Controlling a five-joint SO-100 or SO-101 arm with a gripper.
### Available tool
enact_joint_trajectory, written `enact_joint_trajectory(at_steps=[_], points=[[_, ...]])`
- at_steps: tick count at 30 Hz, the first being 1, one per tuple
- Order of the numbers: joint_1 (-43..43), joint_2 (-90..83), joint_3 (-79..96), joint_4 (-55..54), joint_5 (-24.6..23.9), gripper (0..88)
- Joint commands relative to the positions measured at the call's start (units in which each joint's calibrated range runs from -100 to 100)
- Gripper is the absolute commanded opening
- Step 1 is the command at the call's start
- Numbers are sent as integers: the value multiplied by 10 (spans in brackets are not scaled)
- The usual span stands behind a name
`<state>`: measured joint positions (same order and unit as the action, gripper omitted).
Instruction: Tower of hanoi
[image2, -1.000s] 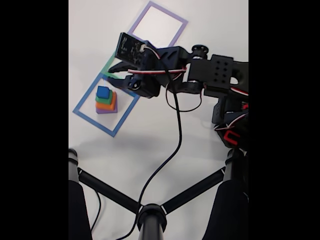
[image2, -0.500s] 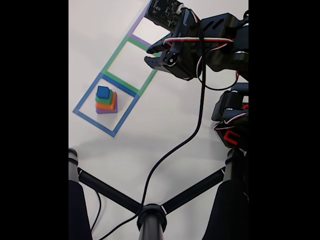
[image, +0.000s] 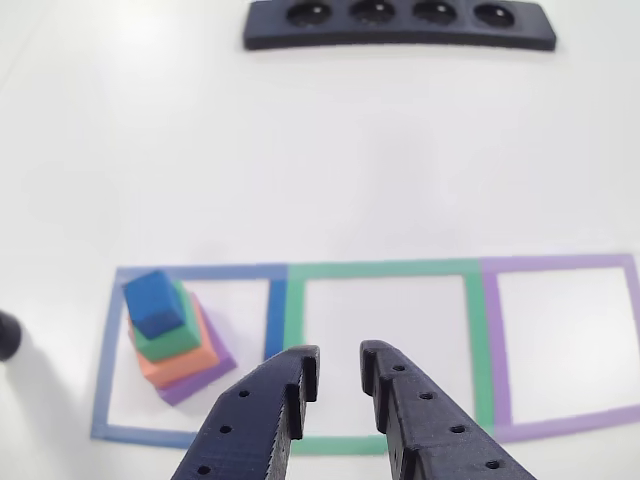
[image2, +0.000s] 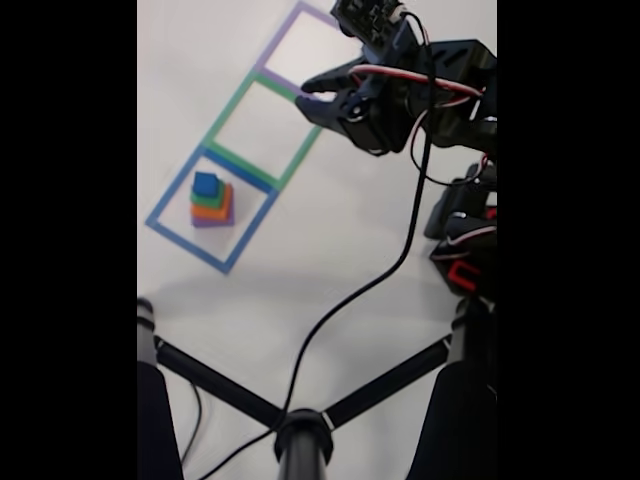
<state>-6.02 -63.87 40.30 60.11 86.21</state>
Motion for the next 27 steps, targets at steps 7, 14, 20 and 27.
enact_joint_trajectory(at_steps=[7,14,20,27], points=[[32,-148,205,-130,-213,0],[44,-236,317,-191,-393,0],[51,-296,400,-224,-630,0],[55,-334,453,-224,-1044,0]])
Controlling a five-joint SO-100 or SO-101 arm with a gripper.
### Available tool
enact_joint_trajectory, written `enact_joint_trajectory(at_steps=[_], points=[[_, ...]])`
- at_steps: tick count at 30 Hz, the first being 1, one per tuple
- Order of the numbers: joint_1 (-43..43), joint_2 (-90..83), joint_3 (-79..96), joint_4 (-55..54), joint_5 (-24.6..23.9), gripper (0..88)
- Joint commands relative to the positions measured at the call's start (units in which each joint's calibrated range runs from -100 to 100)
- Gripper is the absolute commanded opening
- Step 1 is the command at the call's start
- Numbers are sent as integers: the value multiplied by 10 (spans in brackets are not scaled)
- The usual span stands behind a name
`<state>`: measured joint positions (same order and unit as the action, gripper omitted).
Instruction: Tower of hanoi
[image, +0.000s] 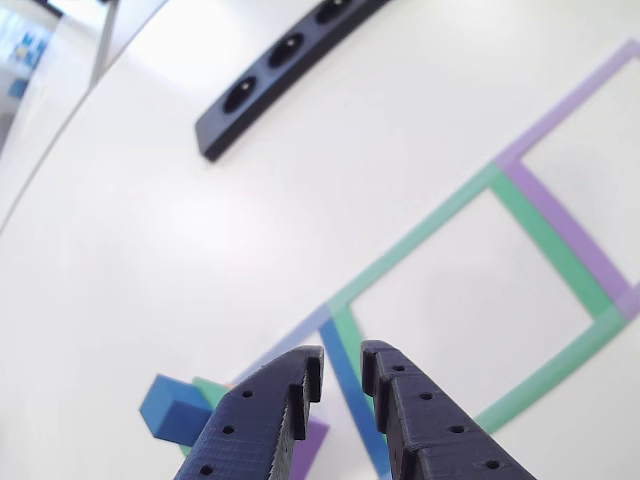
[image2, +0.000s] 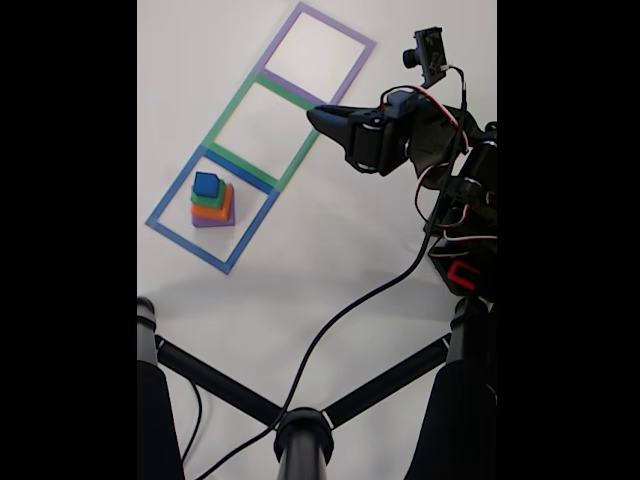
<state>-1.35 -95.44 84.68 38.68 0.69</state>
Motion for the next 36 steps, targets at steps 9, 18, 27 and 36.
enact_joint_trajectory(at_steps=[9,18,27,36], points=[[14,-34,28,45,-579,0],[48,-46,53,109,-750,0],[57,-46,125,89,-816,0],[60,-46,144,142,-926,0]])
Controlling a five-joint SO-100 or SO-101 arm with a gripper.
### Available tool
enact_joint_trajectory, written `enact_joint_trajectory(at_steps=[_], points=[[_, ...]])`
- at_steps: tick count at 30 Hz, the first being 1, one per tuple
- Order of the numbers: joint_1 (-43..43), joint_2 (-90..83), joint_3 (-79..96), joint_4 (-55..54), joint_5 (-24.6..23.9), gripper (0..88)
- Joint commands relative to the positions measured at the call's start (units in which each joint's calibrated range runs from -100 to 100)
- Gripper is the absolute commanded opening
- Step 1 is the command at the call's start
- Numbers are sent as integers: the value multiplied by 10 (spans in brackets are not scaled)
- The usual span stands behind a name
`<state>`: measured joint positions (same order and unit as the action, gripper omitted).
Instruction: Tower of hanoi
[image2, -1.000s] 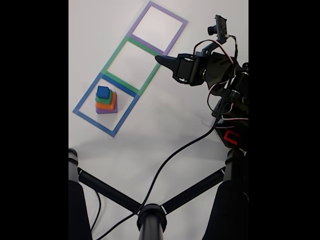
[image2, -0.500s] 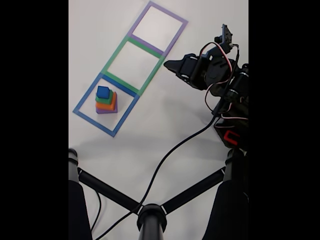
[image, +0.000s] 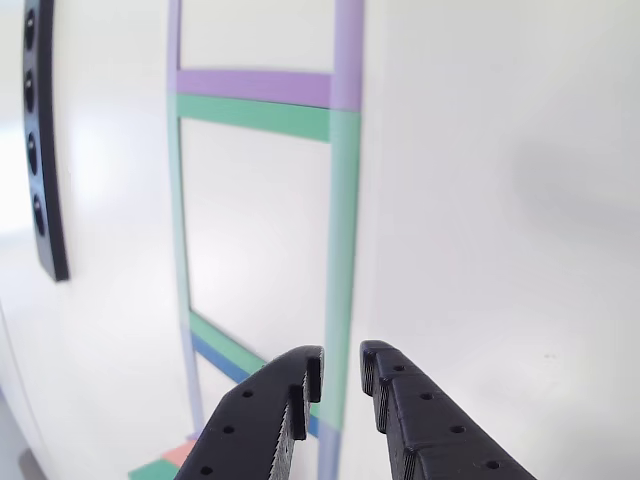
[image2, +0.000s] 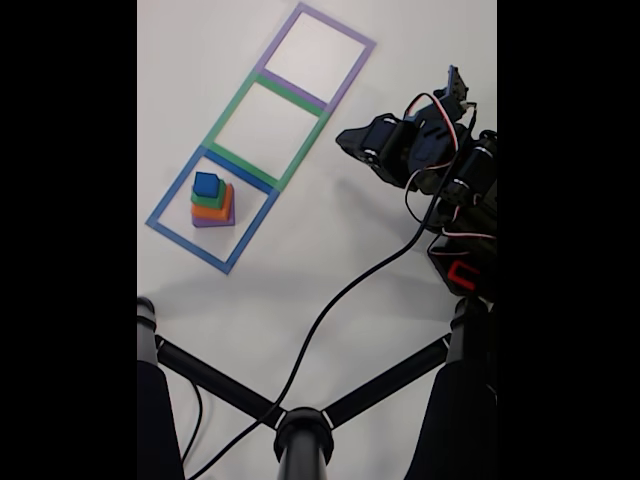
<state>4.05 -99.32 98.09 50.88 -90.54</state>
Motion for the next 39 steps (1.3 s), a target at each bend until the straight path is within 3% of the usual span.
enact_joint_trajectory(at_steps=[1,5,21,28,39], points=[[6,-7,17,22,-25,0],[4,-7,18,25,-45,0],[-4,-7,19,21,-41,1],[-8,-7,19,11,-82,1],[-8,-7,19,21,-74,0]])
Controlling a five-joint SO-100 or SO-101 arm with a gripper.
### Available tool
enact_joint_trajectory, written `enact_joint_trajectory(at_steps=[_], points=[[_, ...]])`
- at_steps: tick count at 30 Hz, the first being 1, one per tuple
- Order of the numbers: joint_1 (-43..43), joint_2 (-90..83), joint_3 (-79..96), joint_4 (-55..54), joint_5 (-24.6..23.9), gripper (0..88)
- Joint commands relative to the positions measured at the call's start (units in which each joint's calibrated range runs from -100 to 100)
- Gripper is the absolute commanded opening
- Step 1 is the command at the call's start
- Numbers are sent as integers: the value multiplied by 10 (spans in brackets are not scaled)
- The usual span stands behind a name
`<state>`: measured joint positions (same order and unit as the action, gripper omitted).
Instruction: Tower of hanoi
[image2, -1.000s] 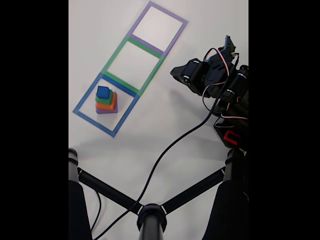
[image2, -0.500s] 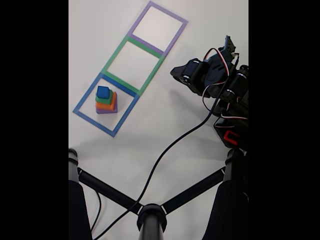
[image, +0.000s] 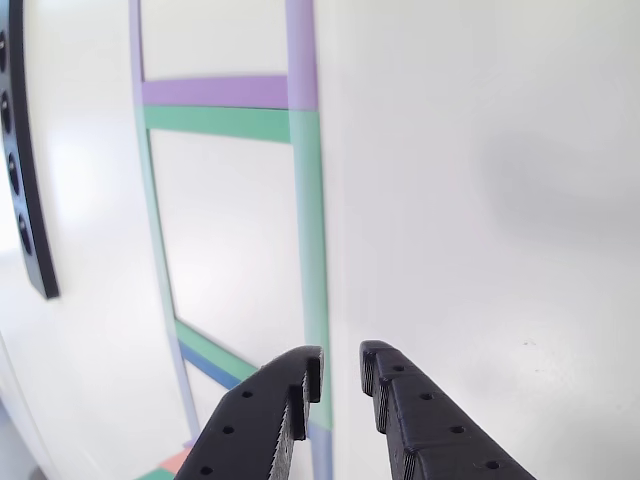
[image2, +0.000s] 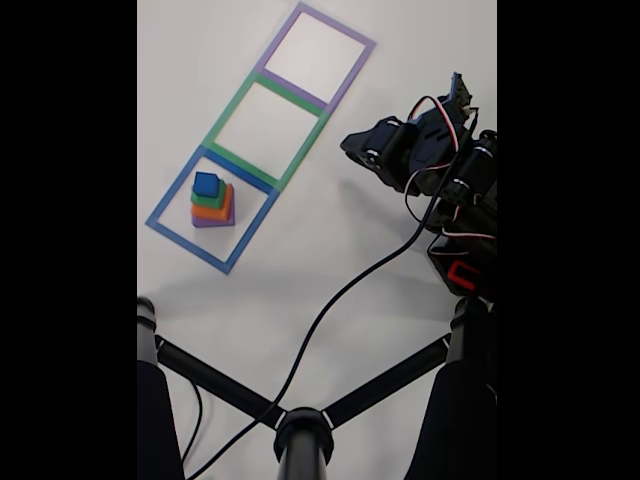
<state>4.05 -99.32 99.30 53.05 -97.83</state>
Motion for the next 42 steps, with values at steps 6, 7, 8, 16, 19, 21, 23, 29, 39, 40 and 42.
enact_joint_trajectory(at_steps=[6,7,8,16,19,21,23,29,39,40,42], points=[[-10,-7,7,0,-1,13],[-10,-7,7,0,-1,14],[-10,-7,7,0,0,14],[-10,-7,7,0,0,1],[-10,-7,7,0,0,1],[-10,-7,7,0,0,1],[-10,-7,7,0,0,1],[-10,-7,7,0,0,1],[-10,-7,7,0,0,1],[-10,-7,7,0,0,1],[-10,-7,7,0,0,1]])
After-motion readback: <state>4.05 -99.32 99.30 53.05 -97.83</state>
